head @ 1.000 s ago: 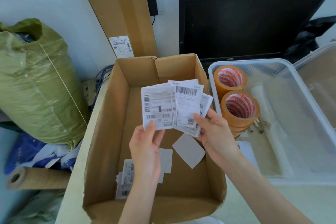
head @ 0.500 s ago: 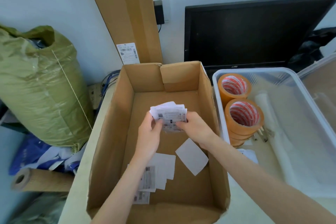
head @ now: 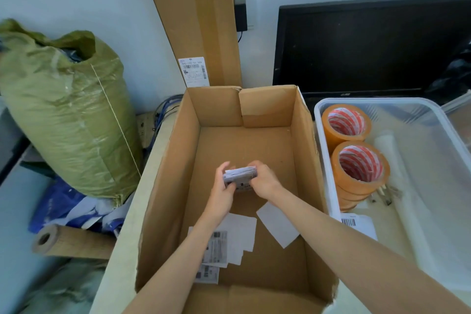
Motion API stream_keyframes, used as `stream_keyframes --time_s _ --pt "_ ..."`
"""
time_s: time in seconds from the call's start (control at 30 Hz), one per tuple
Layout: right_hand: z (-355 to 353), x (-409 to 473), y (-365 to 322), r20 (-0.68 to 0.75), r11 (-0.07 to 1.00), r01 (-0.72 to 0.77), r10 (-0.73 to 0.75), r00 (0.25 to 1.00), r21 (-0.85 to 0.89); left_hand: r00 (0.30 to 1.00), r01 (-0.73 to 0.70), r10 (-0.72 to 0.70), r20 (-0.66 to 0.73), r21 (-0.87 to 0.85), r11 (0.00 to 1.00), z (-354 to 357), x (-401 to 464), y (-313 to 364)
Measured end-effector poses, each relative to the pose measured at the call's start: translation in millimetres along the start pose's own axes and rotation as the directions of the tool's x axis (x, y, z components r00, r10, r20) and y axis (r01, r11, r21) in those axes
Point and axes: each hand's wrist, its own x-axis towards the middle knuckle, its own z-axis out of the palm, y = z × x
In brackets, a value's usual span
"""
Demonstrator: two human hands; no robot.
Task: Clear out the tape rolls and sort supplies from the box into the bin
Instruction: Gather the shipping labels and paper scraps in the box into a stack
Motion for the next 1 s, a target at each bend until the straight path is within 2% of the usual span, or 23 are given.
stream_keyframes --time_s 0.13,0.33,0.47,0.53,0.63,0.73,0.8,0.87,0.93,1.0 --pt "-3.3 -1.7 0.4 0.041 1.0 0.01 -0.009 0.999 -0.029 0.997 0.075 -0.076 -0.001 -0.098 0.992 13.1 4.9 9.0" --pt "-23.4 -11.3 -22.8 -0.011 0.993 0.033 -0.032 0.999 0.111 0.991 0.073 -0.098 -0.086 -0.258 0.963 11.4 1.3 43.0" --pt "-56.0 -36.3 -44.6 -0.012 0.98 0.172 -0.172 0.985 0.099 0.989 0.057 -0.12 -0.089 -0.519 0.853 9.4 -9.4 83.0" --pt "-77.9 -56.8 -48.2 0.017 0.971 0.226 -0.228 0.973 0.08 0.996 0.019 -0.071 -0.06 -0.619 0.785 11.4 -17.0 101.0" --pt "-104.2 -89.2 -38.5 0.072 0.98 0.181 -0.187 0.98 0.082 0.999 -0.035 0.015 -0.035 -0.707 0.706 21.3 -31.9 123.1" --pt "-120.1 -120.0 -21.6 0.052 0.961 0.164 -0.18 0.982 0.221 0.997 -0.081 0.073 -0.039 -0.659 0.748 40.6 -49.9 138.5" --pt "-129.7 -135.3 -9.9 -0.001 0.952 0.196 -0.201 0.979 0.234 0.989 -0.107 0.15 0.015 -0.632 0.768 54.4 -61.2 143.4" --pt "-140.4 -146.8 3.7 -0.057 0.944 0.202 -0.194 0.979 0.261 0.984 -0.036 0.145 0.106 -0.674 0.738 69.7 -73.2 147.3" --pt "-147.9 -153.8 12.7 -0.094 0.924 0.218 -0.198 0.976 0.315 0.981 0.068 0.093 0.172 -0.747 0.662 81.3 -84.5 152.3" --pt "-153.6 -159.3 22.3 -0.127 0.908 0.235 -0.203 0.971 0.346 0.976 0.115 0.082 0.201 -0.801 0.588 97.0 -93.4 156.2"
